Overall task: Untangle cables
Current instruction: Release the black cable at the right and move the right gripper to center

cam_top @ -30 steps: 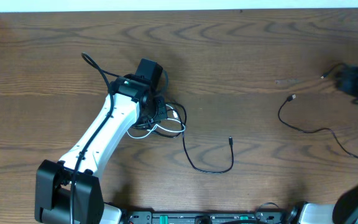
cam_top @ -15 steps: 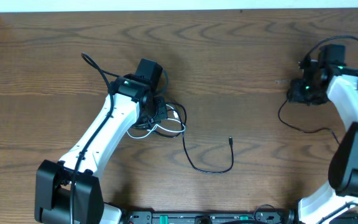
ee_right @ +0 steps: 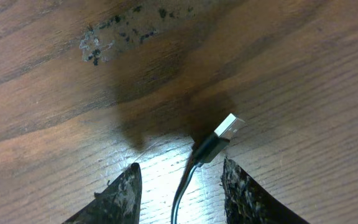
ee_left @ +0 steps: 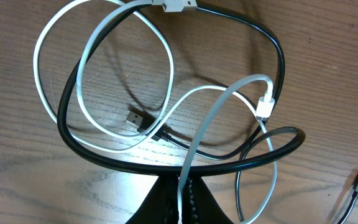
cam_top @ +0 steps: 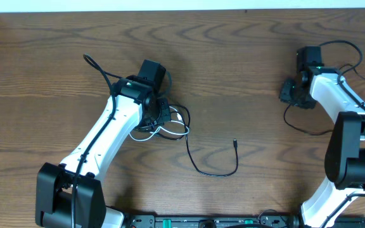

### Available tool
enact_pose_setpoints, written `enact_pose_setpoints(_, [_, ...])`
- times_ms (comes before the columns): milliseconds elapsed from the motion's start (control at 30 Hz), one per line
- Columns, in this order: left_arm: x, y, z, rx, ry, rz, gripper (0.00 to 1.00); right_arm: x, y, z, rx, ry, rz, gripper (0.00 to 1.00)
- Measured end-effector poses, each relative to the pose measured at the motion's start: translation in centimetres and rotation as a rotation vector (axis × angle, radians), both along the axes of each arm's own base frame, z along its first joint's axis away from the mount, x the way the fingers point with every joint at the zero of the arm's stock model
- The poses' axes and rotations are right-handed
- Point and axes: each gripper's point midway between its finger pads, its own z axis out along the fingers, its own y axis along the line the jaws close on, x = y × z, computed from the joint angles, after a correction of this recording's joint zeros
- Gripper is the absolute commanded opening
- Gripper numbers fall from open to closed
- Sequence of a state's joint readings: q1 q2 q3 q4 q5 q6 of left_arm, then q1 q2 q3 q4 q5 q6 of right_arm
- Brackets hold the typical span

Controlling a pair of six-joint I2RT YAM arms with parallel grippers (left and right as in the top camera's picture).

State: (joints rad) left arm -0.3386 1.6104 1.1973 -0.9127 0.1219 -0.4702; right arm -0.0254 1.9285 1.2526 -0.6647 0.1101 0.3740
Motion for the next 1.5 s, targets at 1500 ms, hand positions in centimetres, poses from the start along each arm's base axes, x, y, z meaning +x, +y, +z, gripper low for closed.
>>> enact_pose_setpoints(1500, [-0.1, 0.0, 0.0, 0.001, 0.003, 0.000, 0.08, -0.6, -1.4, -1.3, -0.096, -0.030, -0.077, 0.01])
